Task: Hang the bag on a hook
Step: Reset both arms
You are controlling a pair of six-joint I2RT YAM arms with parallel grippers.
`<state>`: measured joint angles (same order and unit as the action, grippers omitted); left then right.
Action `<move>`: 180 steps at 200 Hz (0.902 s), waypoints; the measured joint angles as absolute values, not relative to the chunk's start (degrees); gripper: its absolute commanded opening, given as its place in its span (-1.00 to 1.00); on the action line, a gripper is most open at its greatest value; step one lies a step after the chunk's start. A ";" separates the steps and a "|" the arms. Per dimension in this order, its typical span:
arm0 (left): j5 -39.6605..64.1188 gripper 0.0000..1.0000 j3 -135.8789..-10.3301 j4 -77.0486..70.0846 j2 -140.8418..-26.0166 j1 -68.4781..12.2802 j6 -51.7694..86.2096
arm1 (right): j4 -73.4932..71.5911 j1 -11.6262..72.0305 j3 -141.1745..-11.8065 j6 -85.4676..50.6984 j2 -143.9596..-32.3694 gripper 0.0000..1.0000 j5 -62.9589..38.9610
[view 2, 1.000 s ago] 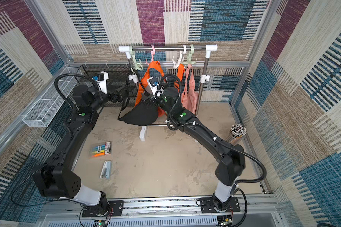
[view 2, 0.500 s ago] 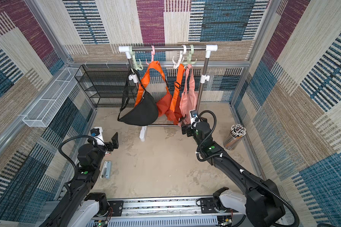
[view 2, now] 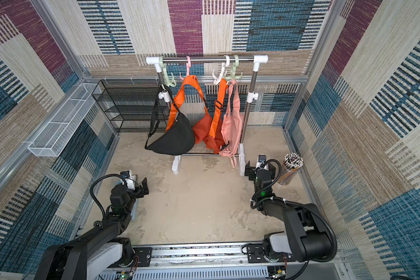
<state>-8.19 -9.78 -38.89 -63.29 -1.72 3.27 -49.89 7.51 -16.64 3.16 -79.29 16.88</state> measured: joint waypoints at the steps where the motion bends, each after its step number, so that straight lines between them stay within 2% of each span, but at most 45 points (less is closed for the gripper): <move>1: -8.16 0.98 -9.85 -39.20 -63.59 -1.72 3.22 | -50.61 7.31 -16.38 3.14 -79.66 0.99 16.75; 55: -5.63 0.98 -13.04 -54.81 -82.70 -1.45 -0.01 | -69.06 1.45 -11.44 2.17 -87.15 0.99 9.08; 68: -5.61 0.98 -13.15 -57.12 -85.82 -1.43 -0.21 | -68.97 0.78 -11.05 1.83 -87.90 0.99 7.46; 158: -12.75 0.98 -22.96 -48.53 -86.70 -1.02 1.50 | -72.99 0.73 -11.11 1.83 -88.05 0.99 3.40; 180: -13.32 0.81 -23.59 -47.27 -87.29 -1.15 1.54 | -73.03 0.73 -11.11 1.83 -88.05 0.99 3.03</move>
<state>-13.32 -23.59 -47.27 -87.29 -1.15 1.54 -73.03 0.73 -11.11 1.83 -88.05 3.03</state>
